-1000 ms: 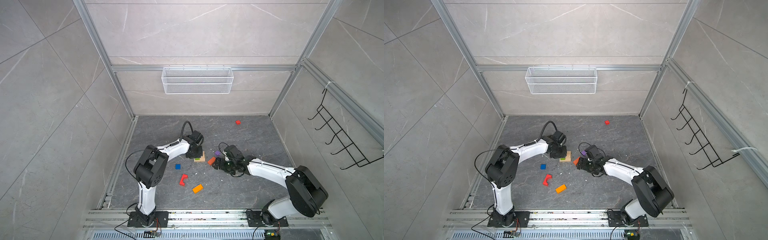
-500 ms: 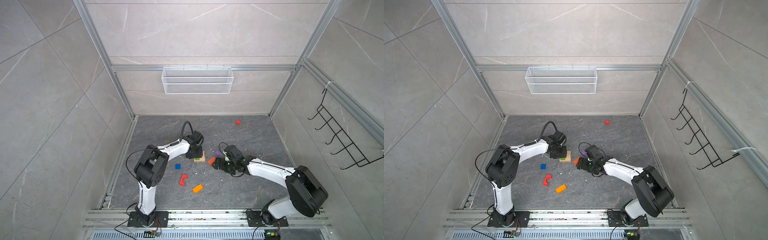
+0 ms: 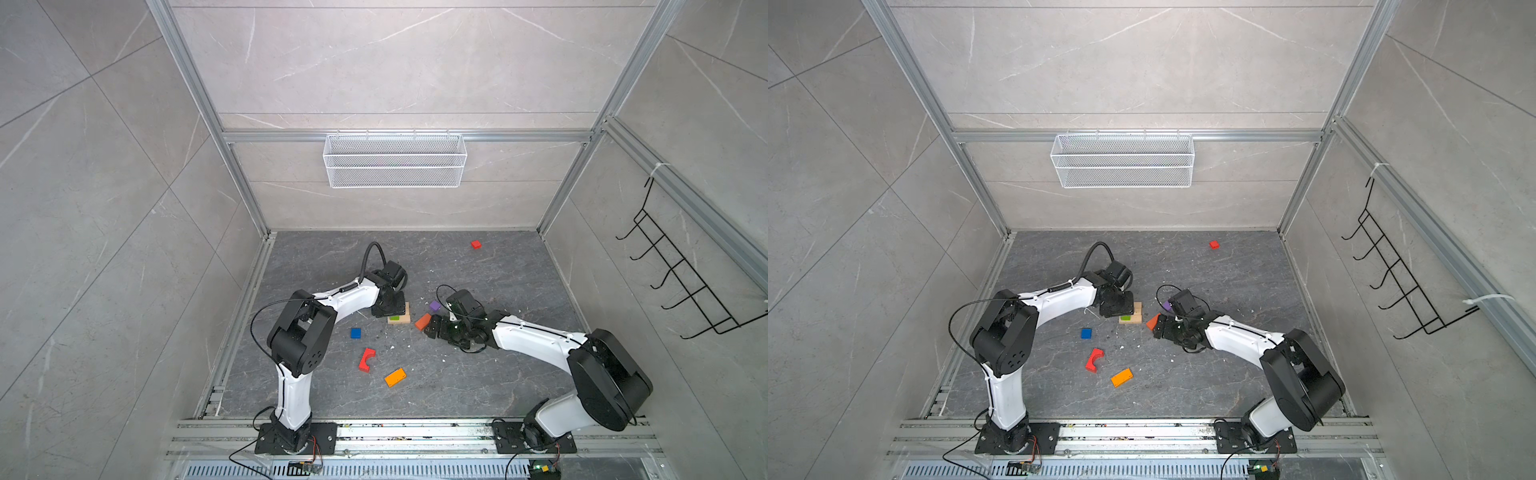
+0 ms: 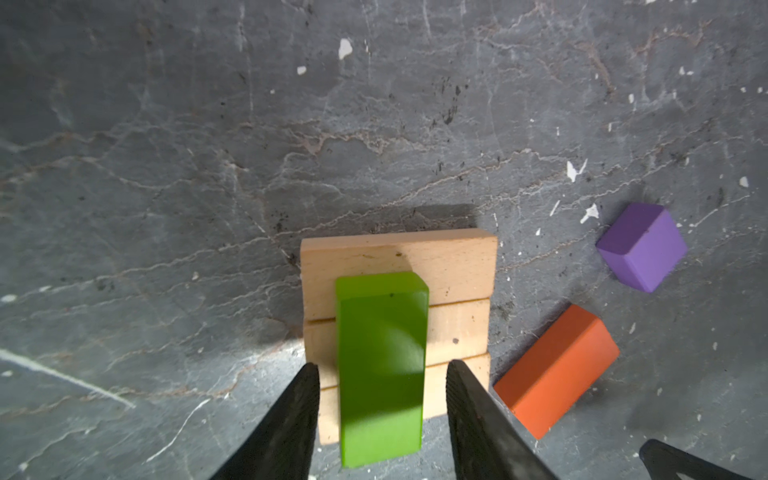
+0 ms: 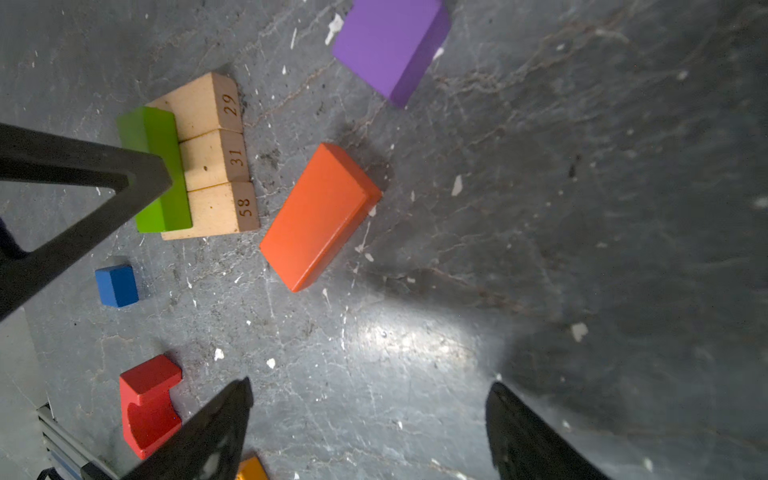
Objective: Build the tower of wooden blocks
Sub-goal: 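Open and lift the left gripper while the right gripper moves to the orange block, then lower the right gripper and close it on the orange block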
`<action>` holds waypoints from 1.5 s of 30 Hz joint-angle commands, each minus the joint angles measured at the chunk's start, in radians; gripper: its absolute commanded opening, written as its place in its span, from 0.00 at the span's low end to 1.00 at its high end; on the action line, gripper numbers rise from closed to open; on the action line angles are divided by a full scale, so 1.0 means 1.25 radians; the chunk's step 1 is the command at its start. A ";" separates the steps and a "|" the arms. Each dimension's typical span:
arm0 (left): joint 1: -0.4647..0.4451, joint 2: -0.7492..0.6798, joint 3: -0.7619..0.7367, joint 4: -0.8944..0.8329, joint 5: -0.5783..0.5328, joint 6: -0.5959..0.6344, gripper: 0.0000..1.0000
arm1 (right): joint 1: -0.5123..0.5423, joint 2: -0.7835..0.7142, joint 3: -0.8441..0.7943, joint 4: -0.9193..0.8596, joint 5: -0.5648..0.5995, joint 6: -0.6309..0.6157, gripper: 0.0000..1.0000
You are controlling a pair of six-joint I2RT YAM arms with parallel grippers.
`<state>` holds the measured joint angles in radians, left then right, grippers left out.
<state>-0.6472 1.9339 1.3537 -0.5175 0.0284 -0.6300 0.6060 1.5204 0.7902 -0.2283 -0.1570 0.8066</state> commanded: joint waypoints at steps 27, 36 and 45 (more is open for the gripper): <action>0.060 -0.358 -0.154 -0.090 0.010 0.091 0.69 | 0.108 0.200 0.275 -0.185 0.239 0.347 0.56; 0.103 -0.421 -0.191 -0.120 0.012 0.110 0.69 | 0.118 0.246 0.293 -0.197 0.285 0.431 0.51; 0.107 -0.437 -0.216 -0.116 0.014 0.104 0.68 | 0.118 0.289 0.331 -0.200 0.295 0.433 0.50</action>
<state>-0.5163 1.4170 1.0908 -0.6502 0.0326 -0.5213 0.7498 1.8534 1.1667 -0.4454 0.1814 1.3338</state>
